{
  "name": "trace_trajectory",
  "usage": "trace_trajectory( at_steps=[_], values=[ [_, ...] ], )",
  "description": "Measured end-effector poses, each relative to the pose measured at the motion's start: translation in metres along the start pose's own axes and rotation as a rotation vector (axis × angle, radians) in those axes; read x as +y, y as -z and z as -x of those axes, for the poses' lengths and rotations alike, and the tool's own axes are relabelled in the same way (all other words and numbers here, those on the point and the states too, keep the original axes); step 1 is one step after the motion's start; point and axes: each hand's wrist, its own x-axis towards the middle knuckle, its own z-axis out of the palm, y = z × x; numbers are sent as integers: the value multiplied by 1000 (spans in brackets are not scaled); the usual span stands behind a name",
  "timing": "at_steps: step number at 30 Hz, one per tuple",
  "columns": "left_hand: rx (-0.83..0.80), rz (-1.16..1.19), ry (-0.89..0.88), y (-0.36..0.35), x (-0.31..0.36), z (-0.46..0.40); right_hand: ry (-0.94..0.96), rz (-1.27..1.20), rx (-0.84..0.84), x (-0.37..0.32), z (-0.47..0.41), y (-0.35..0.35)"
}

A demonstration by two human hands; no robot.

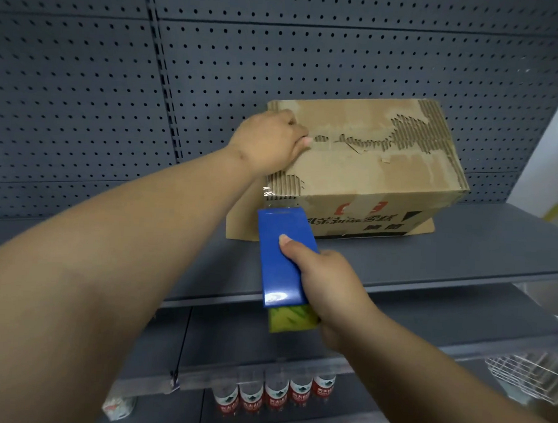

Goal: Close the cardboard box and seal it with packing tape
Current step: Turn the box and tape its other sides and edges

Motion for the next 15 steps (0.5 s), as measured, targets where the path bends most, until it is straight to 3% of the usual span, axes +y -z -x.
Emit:
trace_trajectory(
  at_steps=[8, 15],
  values=[
    [-396, -1, 3, 7, 6, 12, -19, 23, 16, -5, -1, 1],
    [-446, -2, -11, 4, 9, 15, 101, 16, 162, -6, 5, -3]
  ],
)
